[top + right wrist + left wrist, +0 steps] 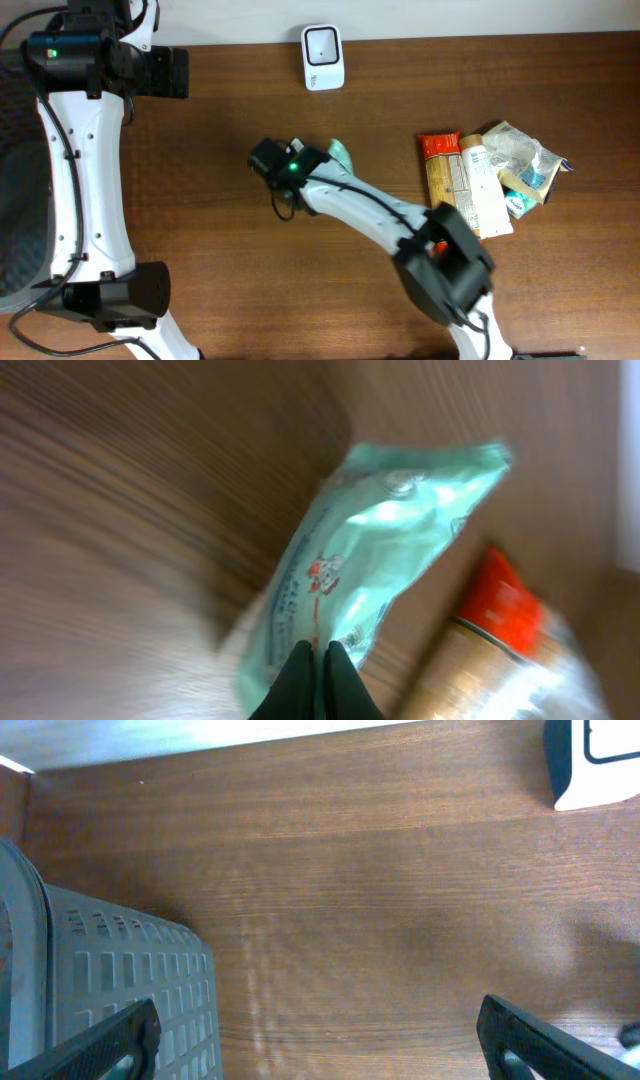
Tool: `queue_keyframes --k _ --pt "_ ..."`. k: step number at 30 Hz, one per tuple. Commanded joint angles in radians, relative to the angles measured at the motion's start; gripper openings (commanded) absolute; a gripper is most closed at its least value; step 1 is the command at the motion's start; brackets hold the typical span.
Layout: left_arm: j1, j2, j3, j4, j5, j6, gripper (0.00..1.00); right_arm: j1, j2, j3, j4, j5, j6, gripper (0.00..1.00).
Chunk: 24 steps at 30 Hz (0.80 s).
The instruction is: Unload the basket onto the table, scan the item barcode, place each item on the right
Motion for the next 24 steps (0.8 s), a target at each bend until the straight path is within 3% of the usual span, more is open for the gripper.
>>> queue_keyframes --k 1,3,4,5,6,8,10,14,15,17,19,24 --pt "0.001 -0.018 0.006 0.003 0.003 0.016 0.99 -0.010 0.146 -0.011 -0.058 0.356 -0.008 0.04" --pt "0.001 -0.018 0.006 0.003 0.002 0.016 0.99 0.001 0.162 -0.010 -0.053 0.302 -0.008 0.04" --pt "0.001 -0.018 0.006 0.003 0.003 0.016 0.99 0.017 0.158 -0.008 -0.056 0.242 -0.008 0.11" --pt "0.001 -0.018 0.006 0.003 0.002 0.016 0.99 0.034 0.158 -0.008 -0.057 0.208 -0.008 0.25" --pt "0.001 -0.018 0.006 0.003 0.003 0.016 0.99 0.057 0.155 -0.005 -0.060 0.163 -0.005 0.56" --pt "0.001 -0.018 0.006 0.003 0.003 0.016 0.99 0.080 0.126 0.024 -0.062 0.058 0.052 0.66" --pt "0.001 -0.018 0.006 0.003 0.003 0.016 0.99 0.064 0.067 0.082 -0.048 -0.148 0.052 0.64" --pt "0.001 -0.018 0.006 0.003 0.003 0.016 0.99 -0.097 -0.047 0.129 -0.036 -0.491 0.097 0.51" --pt "0.001 -0.018 0.006 0.003 0.003 0.016 0.99 -0.154 -0.052 0.129 -0.037 -0.532 0.127 0.43" --pt "0.001 -0.018 0.006 0.003 0.002 0.016 0.99 -0.315 -0.050 0.126 -0.006 -0.632 0.132 0.18" --pt "0.001 -0.018 0.006 0.003 0.003 0.016 0.99 -0.411 -0.047 0.126 0.033 -0.648 0.217 0.09" --pt "0.001 -0.018 0.006 0.003 0.002 0.016 0.99 -0.480 0.003 0.088 0.092 -0.757 0.289 0.04"
